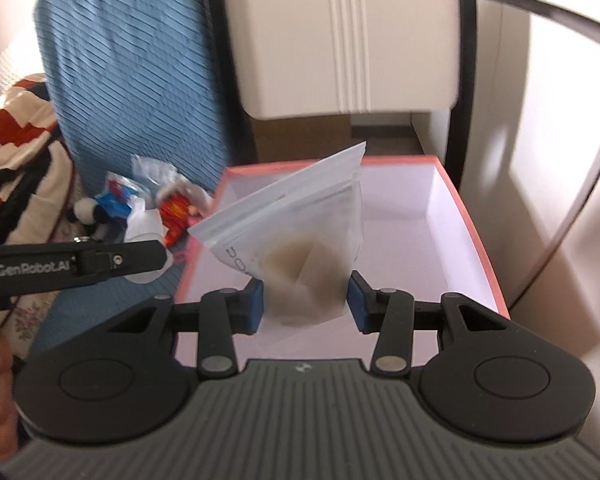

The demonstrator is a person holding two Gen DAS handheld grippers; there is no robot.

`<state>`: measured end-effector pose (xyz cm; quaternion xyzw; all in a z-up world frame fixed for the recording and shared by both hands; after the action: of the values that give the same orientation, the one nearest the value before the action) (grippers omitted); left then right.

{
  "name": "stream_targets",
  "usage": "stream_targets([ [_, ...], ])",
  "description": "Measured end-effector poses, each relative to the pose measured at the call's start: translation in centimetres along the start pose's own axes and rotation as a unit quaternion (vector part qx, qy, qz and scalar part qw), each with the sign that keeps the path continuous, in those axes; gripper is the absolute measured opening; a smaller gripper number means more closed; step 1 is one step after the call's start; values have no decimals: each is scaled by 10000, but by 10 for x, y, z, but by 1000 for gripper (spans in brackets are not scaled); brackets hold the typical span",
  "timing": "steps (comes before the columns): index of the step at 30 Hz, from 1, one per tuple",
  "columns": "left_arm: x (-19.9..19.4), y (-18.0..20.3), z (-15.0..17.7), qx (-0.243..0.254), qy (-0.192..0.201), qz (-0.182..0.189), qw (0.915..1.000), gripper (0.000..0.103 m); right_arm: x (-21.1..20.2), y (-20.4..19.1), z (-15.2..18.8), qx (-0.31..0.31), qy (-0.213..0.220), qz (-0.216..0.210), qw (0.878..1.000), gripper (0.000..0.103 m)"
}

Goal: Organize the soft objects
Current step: 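Carry the zip bag with the right gripper over the pink box, then open the right gripper to drop the zip bag into the box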

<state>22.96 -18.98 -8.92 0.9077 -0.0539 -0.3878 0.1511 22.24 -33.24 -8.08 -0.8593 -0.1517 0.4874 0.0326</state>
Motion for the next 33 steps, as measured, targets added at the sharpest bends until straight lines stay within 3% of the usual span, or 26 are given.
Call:
stream_targets([
  [12,42,14,23,244,-487,-86,9985,32,33,33,37,268,-561,145,9980,47],
  [15,46,16,27,191,-535,-73,9984,38,36,41,44,369,-647,187,9970,49],
  [18,48,23,31,351,-548,-112,9978,50,38,49,46,514,-684,256,9960,51],
  [20,46,26,30,442,-488,-113,9978,58,39,51,47,539,-727,281,9955,53],
  [24,33,30,23,491,-216,-148,9984,75,33,53,44,649,-662,243,9954,85],
  [33,-20,29,-3,634,281,-124,9975,85,2,44,21,537,-245,371,9976,85],
])
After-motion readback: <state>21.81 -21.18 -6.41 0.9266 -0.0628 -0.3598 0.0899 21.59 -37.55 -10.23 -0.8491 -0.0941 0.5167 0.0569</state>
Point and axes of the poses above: each gripper's, at about its wrist camera, not at the fingertips, and x roughly the way its jaws point, y to its right, z to its underside, the point moved 6 cm from there along x, roughly the way its jaws point, and after that the axes turned 5 degrees about -z, right-handed, at the moved point
